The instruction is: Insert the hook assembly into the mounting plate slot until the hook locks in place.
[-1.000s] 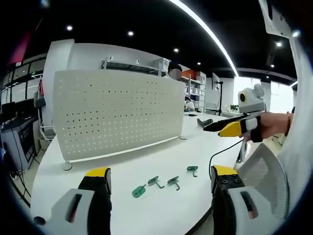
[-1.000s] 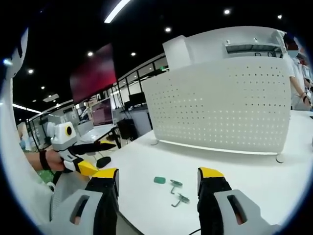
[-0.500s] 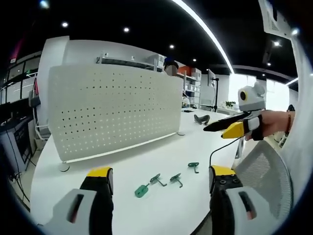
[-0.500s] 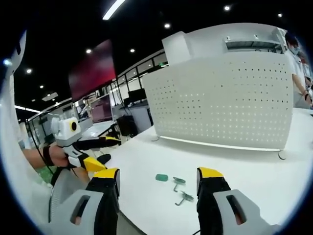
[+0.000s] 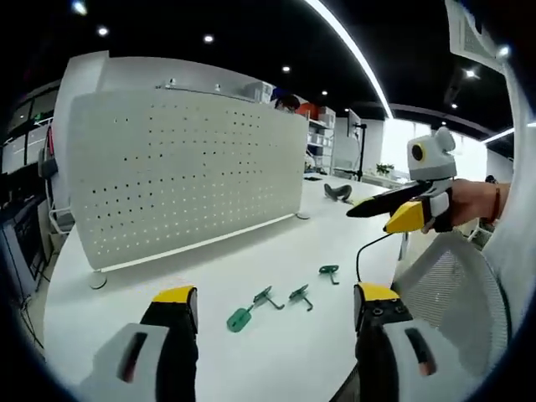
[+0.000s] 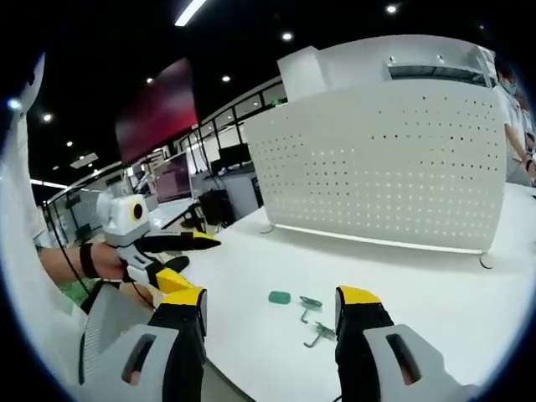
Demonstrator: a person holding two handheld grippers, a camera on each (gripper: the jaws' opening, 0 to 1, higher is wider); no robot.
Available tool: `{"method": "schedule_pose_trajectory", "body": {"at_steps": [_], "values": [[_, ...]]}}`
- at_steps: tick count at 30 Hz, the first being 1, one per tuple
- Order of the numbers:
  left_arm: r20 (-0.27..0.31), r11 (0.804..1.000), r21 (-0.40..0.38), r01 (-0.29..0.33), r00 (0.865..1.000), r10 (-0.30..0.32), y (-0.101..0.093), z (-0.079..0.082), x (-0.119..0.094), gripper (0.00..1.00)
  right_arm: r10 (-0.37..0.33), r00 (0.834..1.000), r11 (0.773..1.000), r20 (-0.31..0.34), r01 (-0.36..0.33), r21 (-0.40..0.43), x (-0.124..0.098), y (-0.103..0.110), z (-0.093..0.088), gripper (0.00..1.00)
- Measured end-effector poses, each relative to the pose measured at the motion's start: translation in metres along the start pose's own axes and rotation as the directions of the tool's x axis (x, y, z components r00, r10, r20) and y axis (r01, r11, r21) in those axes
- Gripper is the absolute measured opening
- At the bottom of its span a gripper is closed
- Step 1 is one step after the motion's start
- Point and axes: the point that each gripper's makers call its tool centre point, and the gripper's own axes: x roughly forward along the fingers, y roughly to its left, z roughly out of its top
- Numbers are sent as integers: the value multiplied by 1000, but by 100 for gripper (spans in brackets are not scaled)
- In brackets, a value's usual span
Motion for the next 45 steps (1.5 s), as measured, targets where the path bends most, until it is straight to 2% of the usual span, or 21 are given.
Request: {"method": "schedule_pose_trajectory", "body": {"at_steps": [8, 12, 17, 24, 30, 33, 38, 45], "values": [[-61, 999, 20, 27, 998, -25, 1, -10, 11, 69, -23, 1000, 1000, 6, 23, 19, -4, -2, -5, 62], [-133, 996, 83, 46, 990, -35, -1, -19, 17, 67, -35, 999, 999, 13, 34, 25, -6, -4, -6, 62], [-160, 994, 81, 75, 985, -61, -6, -22, 25, 64, -40, 999, 999, 16, 40, 33, -9, -6, -8, 62], [-253, 990, 114, 80, 966, -49, -1, -34, 35, 59, -44, 999, 998, 9, 44, 34, -12, -9, -11, 62], [-293, 988, 132, 82, 955, -40, 3, -37, 42, 56, -54, 999, 998, 4, 54, 32, -17, -17, -12, 62], [-318, 992, 96, 76, 947, -41, 5, -39, 44, 52, -60, 998, 997, -1, 60, 38, -20, -22, -14, 62], [-349, 989, 120, 85, 936, -38, 7, -43, 51, 49, -75, 997, 996, -5, 75, 42, -23, -29, -15, 62], [-414, 977, 187, 98, 910, -12, 10, -50, 59, 43, -97, 995, 994, 3, 96, 51, -31, -40, -15, 62]]}}
